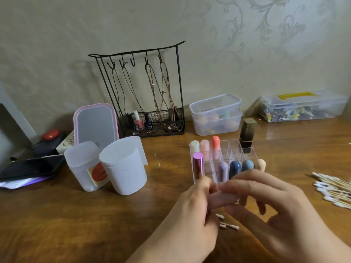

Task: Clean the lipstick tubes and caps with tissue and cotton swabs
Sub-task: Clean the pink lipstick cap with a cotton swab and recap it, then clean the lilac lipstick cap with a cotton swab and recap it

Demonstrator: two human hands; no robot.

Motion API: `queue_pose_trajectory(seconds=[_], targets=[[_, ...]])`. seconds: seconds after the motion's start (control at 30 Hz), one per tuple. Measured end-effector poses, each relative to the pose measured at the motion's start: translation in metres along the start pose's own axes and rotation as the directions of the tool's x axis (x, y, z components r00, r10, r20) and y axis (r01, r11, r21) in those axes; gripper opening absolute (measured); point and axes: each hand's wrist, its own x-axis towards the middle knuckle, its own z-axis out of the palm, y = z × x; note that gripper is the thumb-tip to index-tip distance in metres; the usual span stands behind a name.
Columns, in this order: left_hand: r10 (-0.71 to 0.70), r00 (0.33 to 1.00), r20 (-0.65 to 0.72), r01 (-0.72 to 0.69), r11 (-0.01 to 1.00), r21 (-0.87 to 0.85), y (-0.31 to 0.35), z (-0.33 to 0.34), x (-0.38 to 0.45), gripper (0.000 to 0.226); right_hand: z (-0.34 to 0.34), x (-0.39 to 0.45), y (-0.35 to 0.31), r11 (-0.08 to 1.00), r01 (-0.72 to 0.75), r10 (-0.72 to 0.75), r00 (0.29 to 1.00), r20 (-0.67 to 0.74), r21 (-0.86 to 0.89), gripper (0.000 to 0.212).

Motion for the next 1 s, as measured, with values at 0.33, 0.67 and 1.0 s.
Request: queue_pose_trajectory(seconds=[0.33, 0.67, 1.0], targets=[[0.082, 0.995, 0.064, -0.080, 0.996, -0.031, -0.002, 0.005, -0.001, 0.055, 0.014, -0.003, -0.002, 0.996, -0.027, 0.022, 0.998, -0.052, -0.085, 0.026], [-0.065, 0.984, -0.166, 0.083, 0.991, 0.100, -0.018, -0.016, 0.012, 0.038, 0.000, 0.021, 0.008, 0.971, -0.204, 0.152, 0.926, -0.344, -0.121, 0.050], [-0.065, 0.982, -0.175, 0.090, 0.986, 0.138, -0.025, -0.009, 0.015, 0.013, 0.019, 0.047, 0.031, 0.722, 0.129, -0.033, 0.988, 0.153, -0.680, 0.038]])
